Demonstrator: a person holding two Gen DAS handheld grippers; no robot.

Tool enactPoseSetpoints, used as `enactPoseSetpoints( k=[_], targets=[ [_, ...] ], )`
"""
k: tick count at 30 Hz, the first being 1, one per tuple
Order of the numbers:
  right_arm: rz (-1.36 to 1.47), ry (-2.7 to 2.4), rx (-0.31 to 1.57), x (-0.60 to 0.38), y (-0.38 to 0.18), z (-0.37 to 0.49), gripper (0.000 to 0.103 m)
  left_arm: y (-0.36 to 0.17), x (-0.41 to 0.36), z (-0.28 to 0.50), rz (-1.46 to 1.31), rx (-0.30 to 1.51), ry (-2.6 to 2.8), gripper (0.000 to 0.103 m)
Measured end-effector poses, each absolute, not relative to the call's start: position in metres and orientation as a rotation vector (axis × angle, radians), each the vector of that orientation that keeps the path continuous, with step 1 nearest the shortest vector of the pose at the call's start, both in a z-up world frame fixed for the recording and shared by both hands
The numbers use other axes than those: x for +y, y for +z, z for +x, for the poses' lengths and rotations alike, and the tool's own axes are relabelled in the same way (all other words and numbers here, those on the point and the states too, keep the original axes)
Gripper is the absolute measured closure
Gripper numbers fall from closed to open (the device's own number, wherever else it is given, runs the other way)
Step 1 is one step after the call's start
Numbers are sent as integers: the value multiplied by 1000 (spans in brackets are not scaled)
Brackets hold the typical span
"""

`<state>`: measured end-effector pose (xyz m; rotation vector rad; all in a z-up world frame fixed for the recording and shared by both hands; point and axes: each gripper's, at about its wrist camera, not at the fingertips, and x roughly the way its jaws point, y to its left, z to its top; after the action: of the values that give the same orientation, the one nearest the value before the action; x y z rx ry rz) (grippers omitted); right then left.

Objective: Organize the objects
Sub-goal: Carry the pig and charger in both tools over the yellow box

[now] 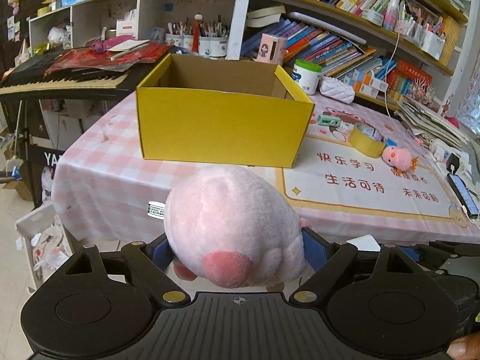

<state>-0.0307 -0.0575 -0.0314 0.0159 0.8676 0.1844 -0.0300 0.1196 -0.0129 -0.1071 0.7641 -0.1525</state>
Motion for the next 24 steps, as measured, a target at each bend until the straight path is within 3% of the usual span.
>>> enactPoseSetpoints(
  k=[24],
  targets=[
    [-44, 239, 816, -18, -14, -39, 39, 1, 157, -41, -152, 689, -111, 16]
  ],
)
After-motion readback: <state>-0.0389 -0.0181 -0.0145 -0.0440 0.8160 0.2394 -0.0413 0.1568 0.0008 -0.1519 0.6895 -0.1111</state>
